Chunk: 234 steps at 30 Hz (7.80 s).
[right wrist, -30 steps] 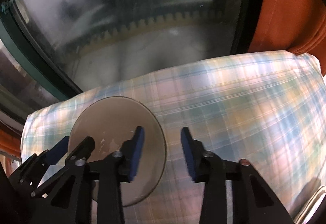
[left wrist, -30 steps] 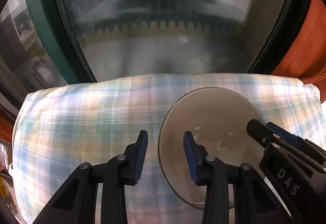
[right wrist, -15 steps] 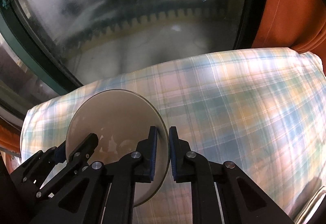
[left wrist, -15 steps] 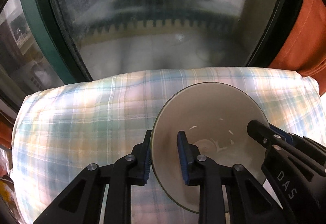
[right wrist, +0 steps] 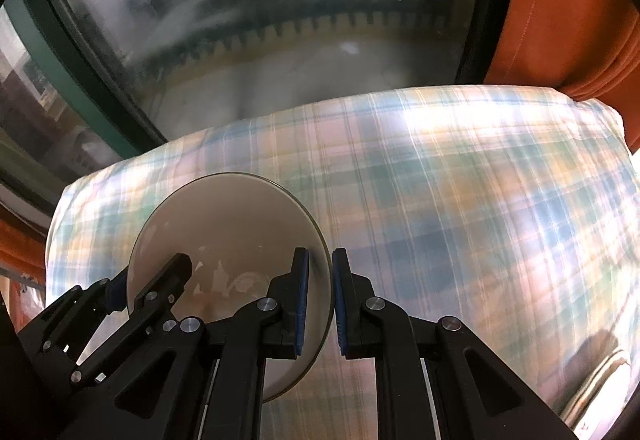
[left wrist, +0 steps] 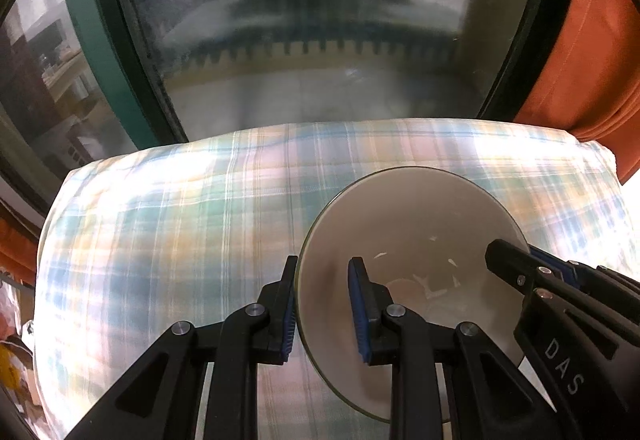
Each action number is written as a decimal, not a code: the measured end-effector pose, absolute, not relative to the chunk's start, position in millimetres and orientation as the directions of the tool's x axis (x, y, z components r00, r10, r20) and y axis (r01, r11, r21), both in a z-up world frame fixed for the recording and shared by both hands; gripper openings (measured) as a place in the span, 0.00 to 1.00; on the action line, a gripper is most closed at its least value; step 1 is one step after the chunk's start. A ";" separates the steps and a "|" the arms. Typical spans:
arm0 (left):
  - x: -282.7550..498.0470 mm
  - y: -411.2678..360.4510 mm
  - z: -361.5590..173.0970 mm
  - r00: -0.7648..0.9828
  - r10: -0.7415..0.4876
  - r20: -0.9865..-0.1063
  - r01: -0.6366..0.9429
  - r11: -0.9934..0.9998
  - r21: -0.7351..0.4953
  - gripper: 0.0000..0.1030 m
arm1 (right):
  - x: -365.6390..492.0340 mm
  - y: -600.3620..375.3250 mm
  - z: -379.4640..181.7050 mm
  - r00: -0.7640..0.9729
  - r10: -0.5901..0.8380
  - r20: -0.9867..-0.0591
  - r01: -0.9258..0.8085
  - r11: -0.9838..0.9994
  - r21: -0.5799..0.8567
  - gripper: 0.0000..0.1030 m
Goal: Organize plates and bowls
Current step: 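Lift and carry the third glass plate toward the glass stack, then lower the glass plate onto the glass stack and open both tools, then grasp the rim of the stacked green-rimmed glass dishes with both tools, then lift and carry the glass dish stack over the red-patterned plate stack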
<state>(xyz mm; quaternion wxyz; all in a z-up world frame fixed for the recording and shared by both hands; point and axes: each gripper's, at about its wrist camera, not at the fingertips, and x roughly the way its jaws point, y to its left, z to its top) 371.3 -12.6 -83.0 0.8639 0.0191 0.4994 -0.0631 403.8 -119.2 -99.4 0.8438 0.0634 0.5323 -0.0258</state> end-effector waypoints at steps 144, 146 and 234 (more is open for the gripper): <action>123.5 -121.7 -100.9 0.369 -0.135 -0.920 0.070 0.991 -0.117 0.76 | 138.6 -252.3 -95.5 0.392 0.136 -0.910 0.029 0.987 0.160 0.63; 129.0 -120.3 -103.6 0.356 -0.151 -0.922 0.085 0.988 -0.129 0.75 | 143.6 -251.2 -97.4 0.380 0.128 -0.916 0.058 0.985 0.162 0.63; 126.9 -186.2 -56.9 0.361 -0.276 -0.891 0.236 0.951 -0.199 0.55 | 151.0 -299.5 -75.0 0.384 0.237 -0.892 0.131 0.943 0.307 0.52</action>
